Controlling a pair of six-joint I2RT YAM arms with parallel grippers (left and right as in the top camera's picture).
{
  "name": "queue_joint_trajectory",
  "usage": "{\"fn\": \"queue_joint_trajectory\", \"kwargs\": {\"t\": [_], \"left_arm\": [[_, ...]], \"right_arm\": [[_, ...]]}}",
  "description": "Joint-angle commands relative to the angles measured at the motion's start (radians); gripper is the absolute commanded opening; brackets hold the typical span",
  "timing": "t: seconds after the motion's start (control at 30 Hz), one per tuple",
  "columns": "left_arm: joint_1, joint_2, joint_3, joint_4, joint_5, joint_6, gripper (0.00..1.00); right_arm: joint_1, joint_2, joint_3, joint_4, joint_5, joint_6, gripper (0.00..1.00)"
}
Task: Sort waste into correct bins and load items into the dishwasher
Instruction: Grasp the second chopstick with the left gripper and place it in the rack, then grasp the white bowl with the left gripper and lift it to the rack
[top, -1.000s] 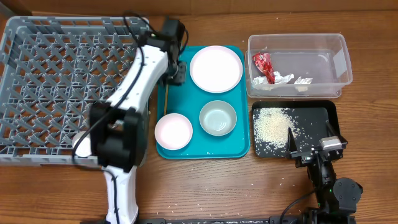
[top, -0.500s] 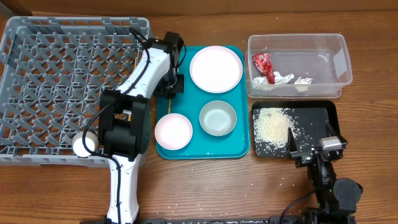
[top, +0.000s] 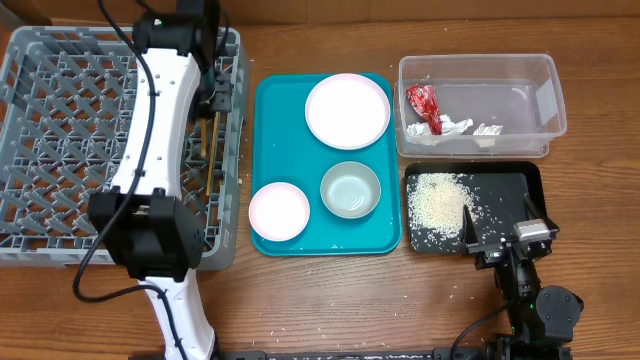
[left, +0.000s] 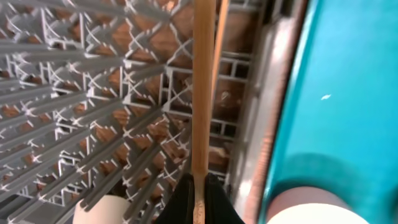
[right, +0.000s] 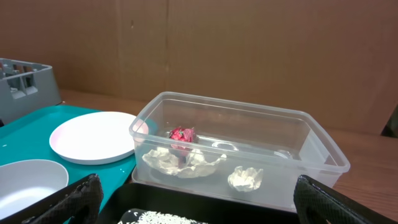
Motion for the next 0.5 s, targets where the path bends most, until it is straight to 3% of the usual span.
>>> {"fn": "queue_joint_trajectory", "kwargs": {"t": [0.0, 0.1, 0.17, 0.2, 0.27, 0.3, 0.33, 0.37, 0.47], "left_arm": [[0.000, 0.019, -0.096, 0.031, -0.025, 0.040, 0.05], [0.001, 0.019, -0.163, 0.076, -0.026, 0.030, 0.14], [0.002, 0.019, -0.164, 0.074, -0.028, 0.021, 0.12], [0.002, 0.015, -0.145, 0.054, -0.029, 0.013, 0.18], [-0.004, 0.013, -0.078, 0.002, -0.022, 0.002, 0.33], [-0.010, 0.011, -0.017, -0.036, -0.004, -0.001, 0.47], [-0.018, 0.009, 0.046, -0.074, 0.022, 0.000, 0.72], [-0.025, 0.006, 0.104, -0.109, 0.059, 0.000, 0.78], [-0.054, -0.010, 0.220, -0.181, 0.202, 0.000, 0.73]], "right_arm": [[-0.005, -0.012, -0.011, 0.006, -0.001, 0.006, 1.00], [-0.005, -0.012, -0.011, 0.006, -0.001, 0.006, 1.00], [-0.005, -0.012, -0.011, 0.006, -0.001, 0.006, 1.00], [-0.005, -0.012, -0.011, 0.006, -0.001, 0.006, 1.00], [-0.005, -0.012, -0.011, 0.006, -0.001, 0.006, 1.00], [-0.005, -0.012, -0.011, 0.006, -0.001, 0.006, 1.00], [-0.005, -0.012, -0.011, 0.006, -0.001, 0.006, 1.00], [-0.005, -0.012, -0.011, 0.006, -0.001, 0.006, 1.00], [-0.005, -0.012, -0.011, 0.006, -0.001, 0.006, 1.00]]}}
